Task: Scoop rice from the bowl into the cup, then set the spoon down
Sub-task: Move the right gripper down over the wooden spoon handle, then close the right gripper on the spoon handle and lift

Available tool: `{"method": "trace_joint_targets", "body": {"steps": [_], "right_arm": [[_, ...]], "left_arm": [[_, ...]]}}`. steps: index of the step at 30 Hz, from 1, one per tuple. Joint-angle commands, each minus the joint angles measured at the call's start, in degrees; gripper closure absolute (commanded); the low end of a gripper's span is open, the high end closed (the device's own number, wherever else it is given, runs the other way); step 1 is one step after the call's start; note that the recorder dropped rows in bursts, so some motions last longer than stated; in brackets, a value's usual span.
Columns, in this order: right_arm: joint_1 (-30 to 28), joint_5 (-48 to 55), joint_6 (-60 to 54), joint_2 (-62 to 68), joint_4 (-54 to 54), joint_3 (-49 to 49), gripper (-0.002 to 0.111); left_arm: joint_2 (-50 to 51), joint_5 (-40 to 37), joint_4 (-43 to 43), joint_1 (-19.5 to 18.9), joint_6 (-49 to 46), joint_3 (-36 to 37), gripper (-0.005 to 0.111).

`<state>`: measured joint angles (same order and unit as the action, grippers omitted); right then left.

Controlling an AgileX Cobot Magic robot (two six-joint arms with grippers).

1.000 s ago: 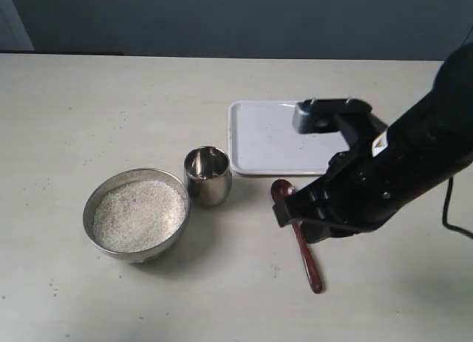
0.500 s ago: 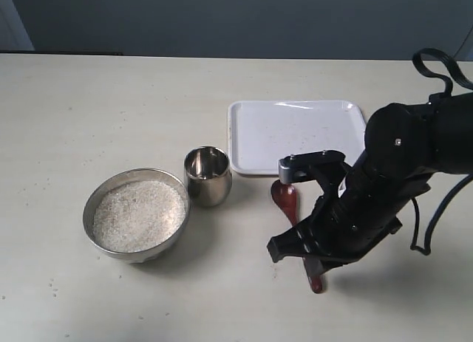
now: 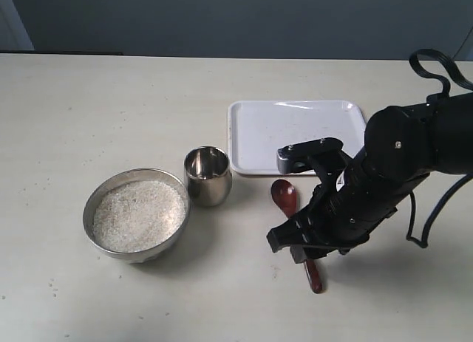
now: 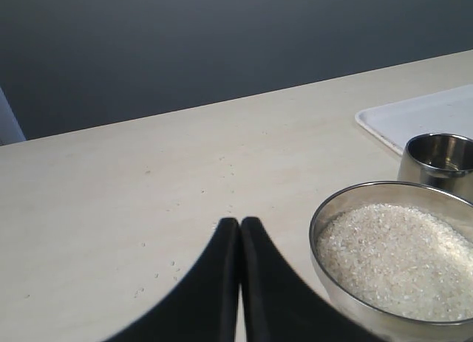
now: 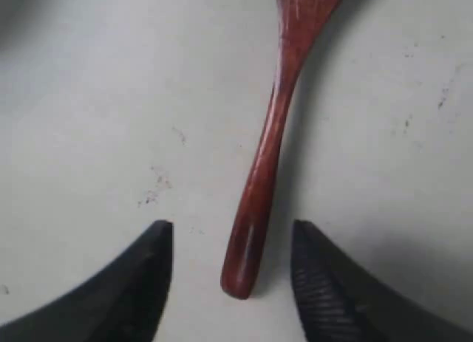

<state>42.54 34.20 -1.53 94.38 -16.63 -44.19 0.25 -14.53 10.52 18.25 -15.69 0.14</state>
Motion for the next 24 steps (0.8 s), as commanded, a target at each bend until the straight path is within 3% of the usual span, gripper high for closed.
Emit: {"method": "trace_joint_targets", "body": {"steps": [1, 9, 14, 21, 24], "right_arm": [[0.27, -0.53, -0.3, 0.06, 0.66, -0.08, 0.047], [0.27, -3.21, -0.3, 0.1, 0.48, -0.08, 0.072], [0.27, -4.35, -1.75, 0.1, 1.26, -0.08, 0.068], [0.27, -4.22, -2.07, 0.2, -0.28, -0.08, 0.083], [0.27, -2.82, -2.07, 0.2, 0.07, -0.08, 0.083]], "left_arm": [[-0.25, 0.85, 0.05, 0.13, 0.13, -0.14, 0.106], [-0.25, 0.85, 0.05, 0.13, 0.13, -0.14, 0.106], [-0.25, 0.85, 0.05, 0.13, 0.13, -0.14, 0.106], [-0.25, 0.85, 0.05, 0.13, 0.13, -0.14, 0.106], [-0.25, 0.85, 0.05, 0.13, 0.13, -0.14, 0.106]]}}
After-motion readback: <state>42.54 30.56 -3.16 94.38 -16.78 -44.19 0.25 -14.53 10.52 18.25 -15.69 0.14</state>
